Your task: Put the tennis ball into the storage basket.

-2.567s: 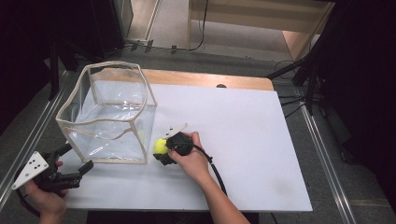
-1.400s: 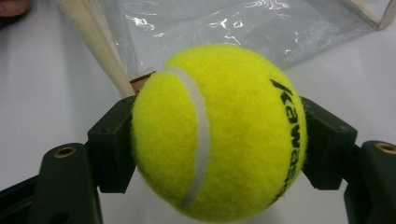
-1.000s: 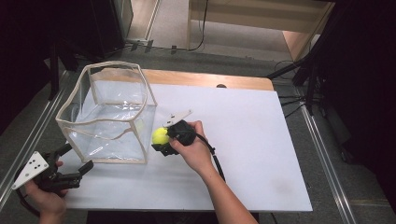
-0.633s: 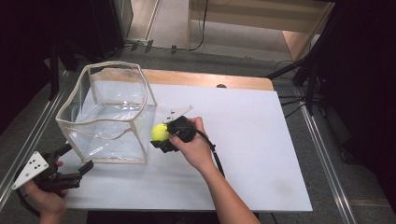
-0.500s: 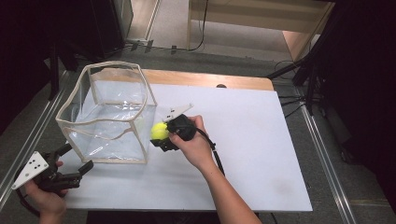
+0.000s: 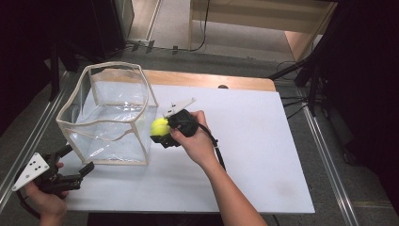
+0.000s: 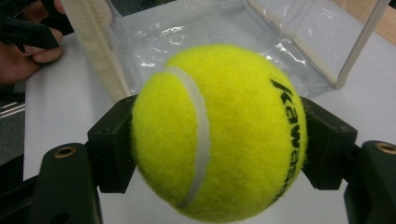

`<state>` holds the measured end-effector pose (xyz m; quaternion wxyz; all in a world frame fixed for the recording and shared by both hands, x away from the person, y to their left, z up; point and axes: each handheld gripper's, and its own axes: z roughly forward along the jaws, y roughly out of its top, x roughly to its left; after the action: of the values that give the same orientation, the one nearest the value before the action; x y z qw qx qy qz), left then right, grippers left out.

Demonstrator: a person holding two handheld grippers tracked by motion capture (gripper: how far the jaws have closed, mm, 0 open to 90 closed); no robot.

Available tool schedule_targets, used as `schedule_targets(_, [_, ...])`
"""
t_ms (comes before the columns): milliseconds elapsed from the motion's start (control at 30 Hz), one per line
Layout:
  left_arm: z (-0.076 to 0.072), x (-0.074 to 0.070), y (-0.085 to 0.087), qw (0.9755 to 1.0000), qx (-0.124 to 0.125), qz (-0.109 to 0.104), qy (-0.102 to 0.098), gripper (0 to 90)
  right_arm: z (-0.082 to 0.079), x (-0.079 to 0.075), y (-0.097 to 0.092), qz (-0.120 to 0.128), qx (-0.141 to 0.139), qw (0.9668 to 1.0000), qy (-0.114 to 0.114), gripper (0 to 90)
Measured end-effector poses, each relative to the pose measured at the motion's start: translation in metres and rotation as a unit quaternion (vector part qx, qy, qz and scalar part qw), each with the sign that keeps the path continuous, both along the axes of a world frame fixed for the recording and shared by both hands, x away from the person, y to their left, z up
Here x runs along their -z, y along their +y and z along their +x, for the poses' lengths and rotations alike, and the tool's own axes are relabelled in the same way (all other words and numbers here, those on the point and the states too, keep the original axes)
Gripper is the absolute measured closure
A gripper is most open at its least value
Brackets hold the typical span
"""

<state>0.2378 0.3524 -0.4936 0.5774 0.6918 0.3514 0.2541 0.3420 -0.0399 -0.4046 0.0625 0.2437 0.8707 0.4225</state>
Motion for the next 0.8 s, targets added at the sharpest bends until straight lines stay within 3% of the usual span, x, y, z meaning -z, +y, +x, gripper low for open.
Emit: schedule_targets(800, [0.0,0.0,-0.001,1.0,0.001,0.001,0.002,0.1,0.004,-0.025,-0.001,0.01,0.0,0.9999,-0.009,23.9])
